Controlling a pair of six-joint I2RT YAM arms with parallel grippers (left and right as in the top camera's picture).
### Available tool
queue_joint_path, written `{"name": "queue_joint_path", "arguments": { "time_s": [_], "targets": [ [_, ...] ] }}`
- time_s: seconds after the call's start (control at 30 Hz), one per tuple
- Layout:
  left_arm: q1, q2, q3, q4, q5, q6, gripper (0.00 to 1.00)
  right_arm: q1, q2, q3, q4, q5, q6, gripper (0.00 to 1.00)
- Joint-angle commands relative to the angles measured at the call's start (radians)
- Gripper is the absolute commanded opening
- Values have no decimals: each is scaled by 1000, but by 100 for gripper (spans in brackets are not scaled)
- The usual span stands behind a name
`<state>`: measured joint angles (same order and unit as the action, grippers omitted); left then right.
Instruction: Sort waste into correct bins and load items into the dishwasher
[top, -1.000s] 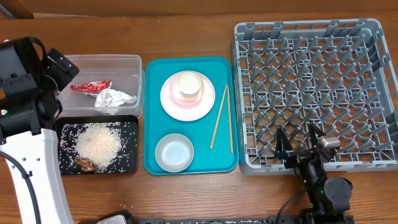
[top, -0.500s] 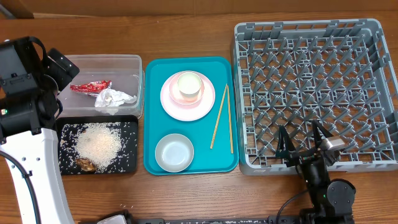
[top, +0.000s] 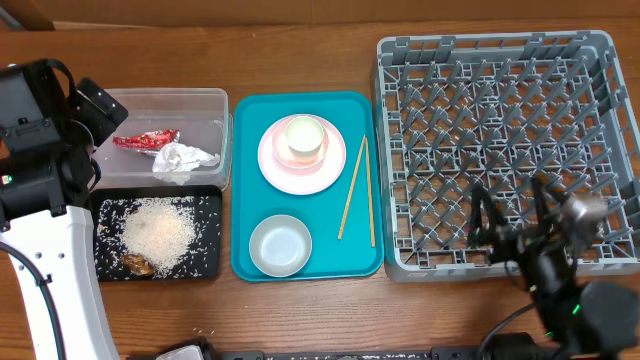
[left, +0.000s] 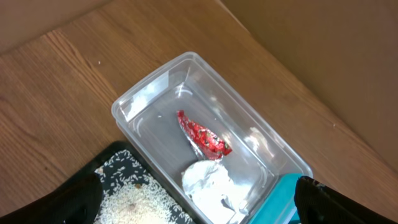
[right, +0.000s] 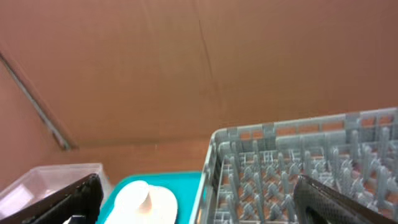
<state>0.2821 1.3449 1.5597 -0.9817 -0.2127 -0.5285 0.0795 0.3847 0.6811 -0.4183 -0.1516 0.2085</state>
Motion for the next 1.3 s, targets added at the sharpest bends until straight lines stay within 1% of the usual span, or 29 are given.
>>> {"name": "queue_joint_path", "arguments": {
  "time_s": [0.0, 0.1, 0.17, 0.27, 0.3, 0.4, 0.43, 0.47, 0.53, 0.6, 0.7, 0.77, 0.83, 1.07, 1.17, 1.2, 1.27],
  "targets": [
    [-1, 10, 18, -2, 4, -18, 100, 5, 235, 220, -154, -26, 5, 100],
    [-1, 10, 18, -2, 4, -18, 100, 5, 454, 452, -358, -31, 5, 100],
    [-1, 10, 18, -2, 5, -18, 100, 5, 577, 577, -426, -84, 5, 100],
    [-1, 10, 18, -2, 4, -18, 100, 5, 703, 679, -435, -171, 5, 100],
    [-1, 10, 18, -2, 4, -18, 100, 5, 745, 701, -422, -226, 6, 100],
    [-1, 10, 18, -2, 4, -18, 100, 5, 826, 710, -377, -390, 6, 100],
    [-1, 10, 18, -2, 4, -18, 100, 7, 858, 710, -364, -456, 6, 95],
    [-1, 10, 18, -2, 4, -18, 100, 11, 875, 710, -364, -465, 6, 89],
    [-1, 10, 18, -2, 4, -18, 100, 33, 927, 710, -373, -422, 5, 74],
    [-1, 10, 18, -2, 4, -18, 100, 52, 960, 710, -380, -365, 5, 72],
    [-1, 10, 18, -2, 4, -18, 100, 63, 990, 710, -377, -260, 5, 74],
    [-1, 10, 18, -2, 4, -18, 100, 63, 991, 710, -380, -146, 5, 77],
    [-1, 10, 18, -2, 4, -18, 100, 63, 991, 710, -381, -90, 5, 79],
    [-1, 10, 18, -2, 4, -18, 100, 63, 991, 710, -390, -64, 1, 83],
    [-1, 10, 18, -2, 4, -18, 100, 63, 991, 710, -409, -7, 1, 84],
    [-1, 10, 18, 11, 4, -18, 100, 63, 991, 710, -419, 36, 1, 86],
    [-1, 10, 18, 38, -1, -18, 100, 63, 991, 710, -422, 60, 1, 89]
  ]
}}
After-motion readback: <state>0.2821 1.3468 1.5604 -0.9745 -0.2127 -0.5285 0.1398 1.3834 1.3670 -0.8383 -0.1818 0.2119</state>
